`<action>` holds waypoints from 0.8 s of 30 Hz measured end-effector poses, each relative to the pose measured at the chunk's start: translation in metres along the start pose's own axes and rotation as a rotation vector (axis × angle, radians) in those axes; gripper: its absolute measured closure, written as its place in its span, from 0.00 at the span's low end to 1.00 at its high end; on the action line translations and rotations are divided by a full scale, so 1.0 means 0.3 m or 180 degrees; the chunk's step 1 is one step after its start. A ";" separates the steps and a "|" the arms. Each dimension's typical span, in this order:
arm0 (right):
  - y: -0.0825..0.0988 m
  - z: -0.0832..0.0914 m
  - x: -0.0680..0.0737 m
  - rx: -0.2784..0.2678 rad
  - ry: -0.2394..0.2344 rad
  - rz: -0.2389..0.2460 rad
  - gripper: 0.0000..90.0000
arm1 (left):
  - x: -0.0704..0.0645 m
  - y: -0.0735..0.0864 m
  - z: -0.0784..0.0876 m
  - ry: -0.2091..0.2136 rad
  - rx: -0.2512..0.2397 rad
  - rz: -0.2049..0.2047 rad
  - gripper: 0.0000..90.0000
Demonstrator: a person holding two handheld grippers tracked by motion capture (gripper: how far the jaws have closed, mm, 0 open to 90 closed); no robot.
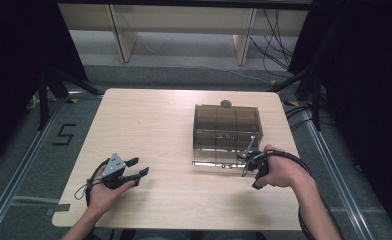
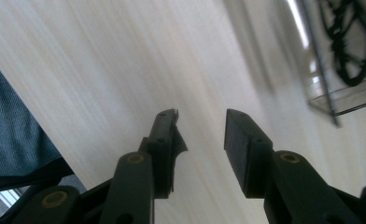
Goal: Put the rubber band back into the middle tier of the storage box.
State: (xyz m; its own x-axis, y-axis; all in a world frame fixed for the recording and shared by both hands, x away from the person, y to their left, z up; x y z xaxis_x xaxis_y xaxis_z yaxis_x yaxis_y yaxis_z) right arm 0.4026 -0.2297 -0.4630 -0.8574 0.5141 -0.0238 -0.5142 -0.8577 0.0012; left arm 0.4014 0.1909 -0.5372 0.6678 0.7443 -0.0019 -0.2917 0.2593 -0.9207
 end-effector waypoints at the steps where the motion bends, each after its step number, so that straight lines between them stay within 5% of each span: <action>1: 0.007 -0.006 0.007 0.0017 0.0010 -0.0026 0.72 | 0.000 0.000 0.000 0.0000 0.0005 -0.0001 0.46; 24: 0.094 -0.110 0.108 0.0052 -0.0211 -0.0197 0.71 | -0.003 0.000 0.000 -0.0010 0.0009 -0.0006 0.46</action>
State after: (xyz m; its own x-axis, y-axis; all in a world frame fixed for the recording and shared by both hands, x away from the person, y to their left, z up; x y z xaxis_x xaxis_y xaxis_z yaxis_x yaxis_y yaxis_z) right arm 0.3609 -0.2375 -0.4968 -0.8231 0.5663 0.0418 -0.5661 -0.8241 0.0182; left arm 0.4008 0.1902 -0.5373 0.6661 0.7458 0.0010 -0.2923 0.2624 -0.9196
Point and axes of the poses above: each handheld gripper's, and its own axes: z roughly backward along the jaws, y roughly out of its underside, x roughly to its left, the point moved 4 cm from there along -z, roughly forward along the jaws, and after that the axes turned 3 degrees about -z, right-handed, at the moved point
